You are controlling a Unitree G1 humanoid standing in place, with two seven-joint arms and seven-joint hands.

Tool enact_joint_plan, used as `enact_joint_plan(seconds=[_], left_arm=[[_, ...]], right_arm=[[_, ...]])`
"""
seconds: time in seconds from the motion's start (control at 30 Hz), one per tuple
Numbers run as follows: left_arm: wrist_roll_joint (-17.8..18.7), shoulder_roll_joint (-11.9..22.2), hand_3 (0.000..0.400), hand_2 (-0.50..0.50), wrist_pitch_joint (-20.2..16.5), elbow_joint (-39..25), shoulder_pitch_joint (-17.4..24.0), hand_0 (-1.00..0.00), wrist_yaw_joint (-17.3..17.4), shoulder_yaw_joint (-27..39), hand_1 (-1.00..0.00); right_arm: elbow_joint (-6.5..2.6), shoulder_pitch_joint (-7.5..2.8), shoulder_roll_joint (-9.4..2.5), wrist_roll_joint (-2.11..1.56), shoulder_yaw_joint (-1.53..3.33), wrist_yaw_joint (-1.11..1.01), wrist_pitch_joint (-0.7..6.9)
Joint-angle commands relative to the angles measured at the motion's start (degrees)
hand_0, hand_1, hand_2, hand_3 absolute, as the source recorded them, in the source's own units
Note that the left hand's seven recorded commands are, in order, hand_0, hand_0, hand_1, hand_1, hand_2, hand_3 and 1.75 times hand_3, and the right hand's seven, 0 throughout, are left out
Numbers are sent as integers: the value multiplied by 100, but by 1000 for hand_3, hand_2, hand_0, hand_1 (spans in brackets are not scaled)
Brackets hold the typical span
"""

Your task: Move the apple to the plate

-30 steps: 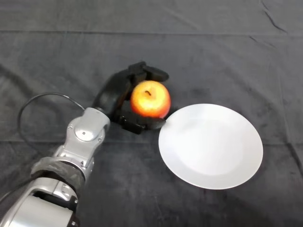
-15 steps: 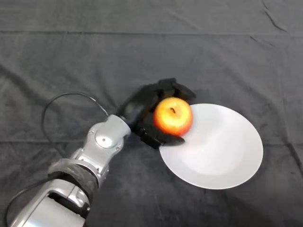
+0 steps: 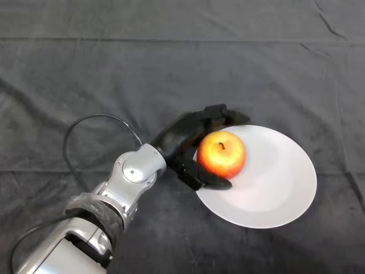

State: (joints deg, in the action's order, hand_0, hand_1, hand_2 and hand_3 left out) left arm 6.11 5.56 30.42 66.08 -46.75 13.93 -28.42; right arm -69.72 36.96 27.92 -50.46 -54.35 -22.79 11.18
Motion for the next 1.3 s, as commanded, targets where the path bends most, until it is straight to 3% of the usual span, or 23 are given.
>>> enact_joint_plan(seconds=[0.03, 0.33, 0.67, 1.3], left_arm=[[160, 150, 0, 0, -34, -259, -367, 0, 74, -124, 0], [456, 325, 0, 0, -6, -278, -350, 0, 186, -10, 0], [791, 821, 0, 0, 96, -186, -272, 0, 200, 618, 0], [1304, 1638, 0, 0, 189, 69, 469, 0, 177, 1895, 0]], right_arm=[[34, 76, 98, -107, -14, 4, -44], [31, 77, 99, -107, -14, 3, -45], [29, 78, 100, -107, -15, 1, -45], [30, 78, 99, -106, -14, 1, -46]])
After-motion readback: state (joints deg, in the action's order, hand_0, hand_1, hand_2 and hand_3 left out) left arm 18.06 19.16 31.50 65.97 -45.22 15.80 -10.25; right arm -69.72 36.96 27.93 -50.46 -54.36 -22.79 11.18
